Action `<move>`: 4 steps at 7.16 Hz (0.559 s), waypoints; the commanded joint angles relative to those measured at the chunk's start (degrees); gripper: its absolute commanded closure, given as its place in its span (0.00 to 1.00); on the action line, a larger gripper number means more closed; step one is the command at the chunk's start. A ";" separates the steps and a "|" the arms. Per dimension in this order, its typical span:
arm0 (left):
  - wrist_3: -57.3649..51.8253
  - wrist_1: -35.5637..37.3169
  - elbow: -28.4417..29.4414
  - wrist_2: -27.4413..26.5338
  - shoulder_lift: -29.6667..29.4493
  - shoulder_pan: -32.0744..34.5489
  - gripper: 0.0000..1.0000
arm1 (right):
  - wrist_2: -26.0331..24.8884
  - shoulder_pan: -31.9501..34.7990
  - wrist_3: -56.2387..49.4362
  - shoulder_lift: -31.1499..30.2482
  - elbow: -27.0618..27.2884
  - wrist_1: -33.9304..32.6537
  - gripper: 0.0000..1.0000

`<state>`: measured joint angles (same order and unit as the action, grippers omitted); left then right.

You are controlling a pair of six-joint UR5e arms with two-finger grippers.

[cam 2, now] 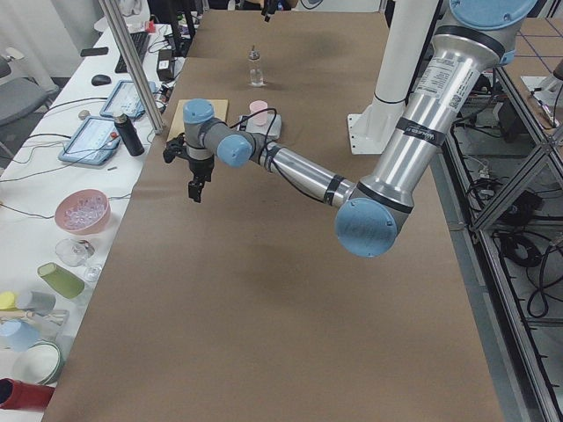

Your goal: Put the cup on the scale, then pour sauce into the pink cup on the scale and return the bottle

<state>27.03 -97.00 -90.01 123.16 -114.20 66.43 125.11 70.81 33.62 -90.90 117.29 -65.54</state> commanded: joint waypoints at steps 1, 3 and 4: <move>-1.01 2.67 0.18 -0.02 0.47 2.10 0.01 | 6.87 11.41 -15.12 2.83 -4.14 -19.03 0.00; -14.47 12.92 1.92 0.15 0.30 10.34 0.01 | 8.15 17.50 -29.11 5.21 -16.08 -23.22 0.00; -20.47 14.72 4.64 0.33 0.56 15.17 0.01 | 7.87 21.61 -42.36 5.81 -19.69 -30.45 0.00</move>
<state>14.58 -86.24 -88.03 123.30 -113.80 75.75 133.12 87.73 6.00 -85.81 102.97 -89.03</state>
